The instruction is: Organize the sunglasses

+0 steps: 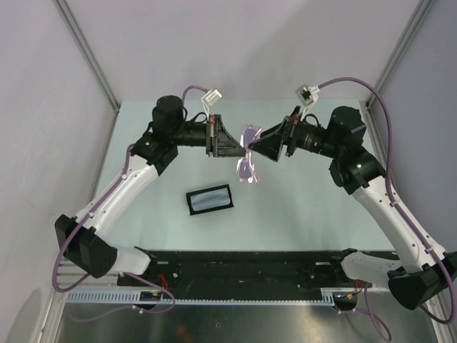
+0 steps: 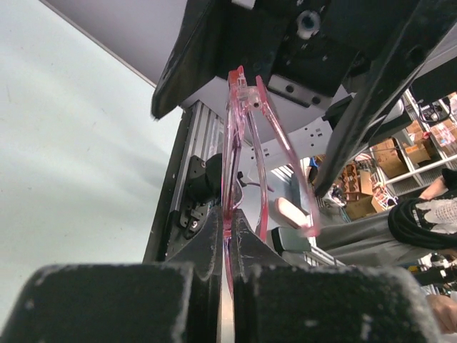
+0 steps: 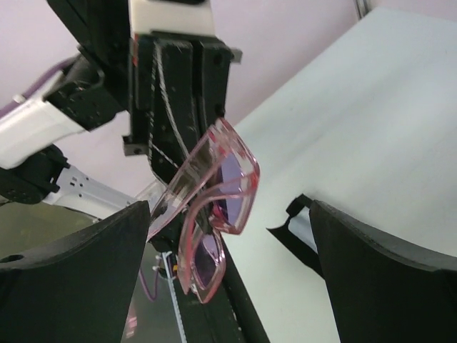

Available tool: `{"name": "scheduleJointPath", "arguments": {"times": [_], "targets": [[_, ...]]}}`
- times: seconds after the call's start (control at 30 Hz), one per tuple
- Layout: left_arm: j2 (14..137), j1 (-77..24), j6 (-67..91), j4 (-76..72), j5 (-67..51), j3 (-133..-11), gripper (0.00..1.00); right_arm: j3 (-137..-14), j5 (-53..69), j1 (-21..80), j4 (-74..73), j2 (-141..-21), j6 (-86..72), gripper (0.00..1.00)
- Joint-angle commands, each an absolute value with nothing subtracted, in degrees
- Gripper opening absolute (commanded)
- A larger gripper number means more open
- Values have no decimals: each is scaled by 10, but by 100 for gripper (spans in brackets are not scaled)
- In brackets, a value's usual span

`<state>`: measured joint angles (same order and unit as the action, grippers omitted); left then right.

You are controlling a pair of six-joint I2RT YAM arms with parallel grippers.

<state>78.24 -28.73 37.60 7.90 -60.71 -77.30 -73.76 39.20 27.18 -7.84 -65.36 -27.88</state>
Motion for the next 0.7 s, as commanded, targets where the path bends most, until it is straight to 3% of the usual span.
{"name": "scheduleJointPath", "arguments": {"times": [0.0, 0.5, 0.67], "targets": [[778, -283, 388, 62, -620, -809, 0, -760, 359, 286, -123, -649, -231, 100], [773, -274, 424, 60, -609, -804, 0, -759, 282, 297, -120, -645, -209, 100], [786, -250, 497, 61, -563, -785, 0, -758, 212, 349, -104, -610, -162, 100]]}}
